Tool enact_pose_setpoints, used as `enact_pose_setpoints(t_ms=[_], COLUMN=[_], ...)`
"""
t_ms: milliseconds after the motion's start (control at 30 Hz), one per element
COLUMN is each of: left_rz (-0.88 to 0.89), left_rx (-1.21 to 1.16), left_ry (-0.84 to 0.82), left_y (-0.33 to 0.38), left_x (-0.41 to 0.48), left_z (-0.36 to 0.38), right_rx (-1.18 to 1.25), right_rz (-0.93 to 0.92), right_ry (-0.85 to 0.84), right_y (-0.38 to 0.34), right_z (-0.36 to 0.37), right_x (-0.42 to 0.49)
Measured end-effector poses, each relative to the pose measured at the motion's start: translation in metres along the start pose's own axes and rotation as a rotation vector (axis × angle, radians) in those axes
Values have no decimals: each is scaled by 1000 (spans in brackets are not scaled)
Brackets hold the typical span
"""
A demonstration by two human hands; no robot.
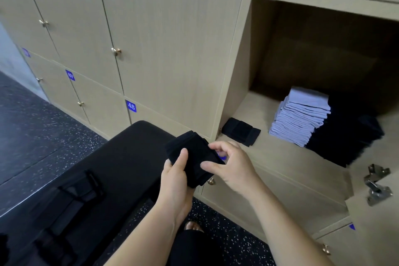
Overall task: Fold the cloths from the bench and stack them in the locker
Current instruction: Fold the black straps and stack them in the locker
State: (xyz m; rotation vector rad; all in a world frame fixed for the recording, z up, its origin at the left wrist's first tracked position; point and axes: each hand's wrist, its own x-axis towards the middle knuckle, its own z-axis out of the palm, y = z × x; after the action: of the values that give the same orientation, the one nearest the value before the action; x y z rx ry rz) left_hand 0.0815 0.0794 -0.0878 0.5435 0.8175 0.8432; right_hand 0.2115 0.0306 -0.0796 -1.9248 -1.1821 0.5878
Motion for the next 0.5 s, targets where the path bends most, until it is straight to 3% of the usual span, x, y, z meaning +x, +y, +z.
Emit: enact_pose_setpoints(t_ms=[200, 367, 500], left_rz=[-58, -94, -76], left_rx=[-186, -186, -120], left_ry=[37, 63, 94], left_y=[11, 17, 16], left_x=[-6, 3, 12], left_z=[5, -3, -4], right_rx=[-1, 298, 436], right_rz=[33, 7, 92], right_ry=[-6, -70, 14], right_y=[-9, -12, -1], right_z=[10, -2, -13], right_x=[4, 9, 21])
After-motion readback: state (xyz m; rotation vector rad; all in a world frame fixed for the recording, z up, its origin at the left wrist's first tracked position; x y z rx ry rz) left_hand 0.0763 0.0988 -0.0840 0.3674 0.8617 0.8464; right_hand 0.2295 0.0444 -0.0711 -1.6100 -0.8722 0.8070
